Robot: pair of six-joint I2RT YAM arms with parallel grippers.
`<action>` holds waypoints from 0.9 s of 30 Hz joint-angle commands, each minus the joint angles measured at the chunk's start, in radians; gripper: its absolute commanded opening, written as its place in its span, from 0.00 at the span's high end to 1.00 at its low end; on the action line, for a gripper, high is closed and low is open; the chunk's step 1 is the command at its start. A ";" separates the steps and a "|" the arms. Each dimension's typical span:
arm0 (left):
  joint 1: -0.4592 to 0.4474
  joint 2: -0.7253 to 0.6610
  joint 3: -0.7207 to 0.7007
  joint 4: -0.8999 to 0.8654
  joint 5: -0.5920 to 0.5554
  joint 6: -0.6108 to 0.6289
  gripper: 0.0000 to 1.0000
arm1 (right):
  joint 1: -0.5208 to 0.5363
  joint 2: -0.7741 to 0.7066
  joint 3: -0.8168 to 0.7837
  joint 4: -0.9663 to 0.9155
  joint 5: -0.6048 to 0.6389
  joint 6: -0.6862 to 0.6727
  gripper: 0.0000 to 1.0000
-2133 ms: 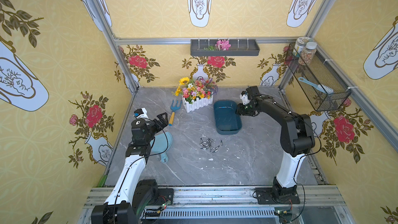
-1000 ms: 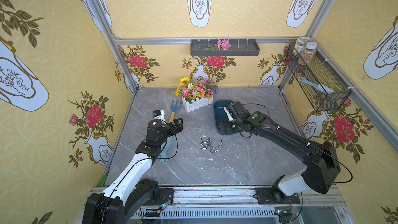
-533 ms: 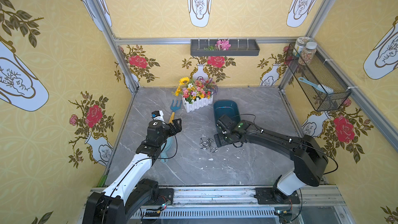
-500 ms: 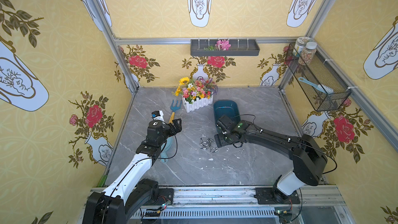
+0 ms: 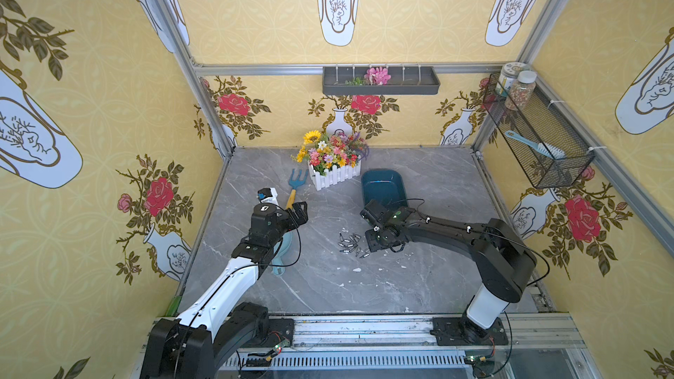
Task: Put the bit on the desktop into the storage box
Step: Pick up the screwdriver bit from the center of the board.
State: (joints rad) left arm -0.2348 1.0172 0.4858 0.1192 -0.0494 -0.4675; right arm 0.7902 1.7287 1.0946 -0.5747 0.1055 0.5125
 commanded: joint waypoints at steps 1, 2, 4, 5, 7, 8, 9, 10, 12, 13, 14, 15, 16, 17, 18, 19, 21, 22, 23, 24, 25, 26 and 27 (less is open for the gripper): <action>0.000 0.004 -0.003 0.013 0.000 0.009 0.00 | -0.001 0.013 0.001 0.019 0.008 0.009 0.49; 0.000 0.004 -0.003 0.012 0.000 0.011 0.00 | 0.000 0.015 0.001 0.021 0.008 0.010 0.53; 0.000 0.006 -0.003 0.012 -0.001 0.011 0.00 | -0.003 0.023 0.001 0.024 0.012 0.009 0.56; 0.000 0.006 -0.003 0.012 -0.002 0.013 0.00 | -0.005 0.027 0.002 0.024 0.012 0.010 0.57; -0.001 0.009 -0.003 0.010 -0.004 0.012 0.00 | -0.008 0.036 0.004 0.027 0.012 0.013 0.60; 0.000 0.012 -0.003 0.011 -0.005 0.012 0.00 | -0.010 0.041 0.003 0.029 0.010 0.013 0.62; 0.000 0.012 -0.003 0.011 -0.004 0.012 0.00 | -0.010 0.045 0.002 0.033 0.008 0.014 0.63; 0.000 0.014 -0.003 0.011 -0.004 0.012 0.00 | -0.012 0.049 0.004 0.036 0.006 0.015 0.65; 0.000 0.015 -0.004 0.010 -0.005 0.013 0.00 | -0.013 0.056 0.003 0.039 0.004 0.015 0.68; 0.000 0.015 -0.004 0.011 -0.006 0.012 0.00 | -0.014 0.060 0.002 0.042 0.004 0.015 0.69; 0.000 0.015 -0.004 0.011 -0.007 0.012 0.00 | -0.015 0.062 0.003 0.044 0.004 0.015 0.69; 0.000 0.015 -0.004 0.011 -0.007 0.012 0.00 | -0.016 0.064 0.002 0.046 0.002 0.016 0.70; 0.000 0.016 -0.004 0.011 -0.008 0.011 0.00 | -0.019 0.067 0.001 0.049 0.002 0.015 0.71; 0.000 0.015 -0.004 0.010 -0.007 0.013 0.00 | -0.019 0.067 0.001 0.051 0.001 0.015 0.72; 0.000 0.015 -0.004 0.011 -0.007 0.011 0.00 | -0.021 0.070 0.000 0.053 0.000 0.016 0.72; 0.000 0.015 -0.004 0.011 -0.007 0.012 0.00 | -0.021 0.073 -0.001 0.055 -0.002 0.015 0.72; 0.000 0.015 -0.004 0.011 -0.007 0.011 0.00 | -0.023 0.077 -0.002 0.060 -0.006 0.015 0.73; 0.000 0.014 -0.004 0.010 -0.007 0.012 0.00 | -0.023 0.078 -0.005 0.063 -0.007 0.016 0.73; -0.001 0.014 -0.004 0.009 -0.007 0.011 0.00 | -0.023 0.081 -0.007 0.065 -0.009 0.017 0.73; 0.000 0.014 -0.004 0.010 -0.007 0.012 0.00 | -0.025 0.084 -0.008 0.068 -0.009 0.017 0.74; 0.000 0.014 -0.003 0.009 -0.008 0.011 0.00 | -0.025 0.087 -0.012 0.072 -0.011 0.018 0.75; -0.001 0.014 -0.003 0.008 -0.008 0.012 0.00 | -0.027 0.090 -0.014 0.075 -0.015 0.019 0.75; 0.000 0.014 -0.003 0.010 -0.009 0.009 0.00 | -0.027 0.092 -0.015 0.078 -0.017 0.019 0.76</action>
State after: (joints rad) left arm -0.2352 1.0302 0.4858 0.1196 -0.0566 -0.4675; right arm 0.7643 1.8122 1.0847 -0.5175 0.0948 0.5201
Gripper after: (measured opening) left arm 0.999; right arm 0.247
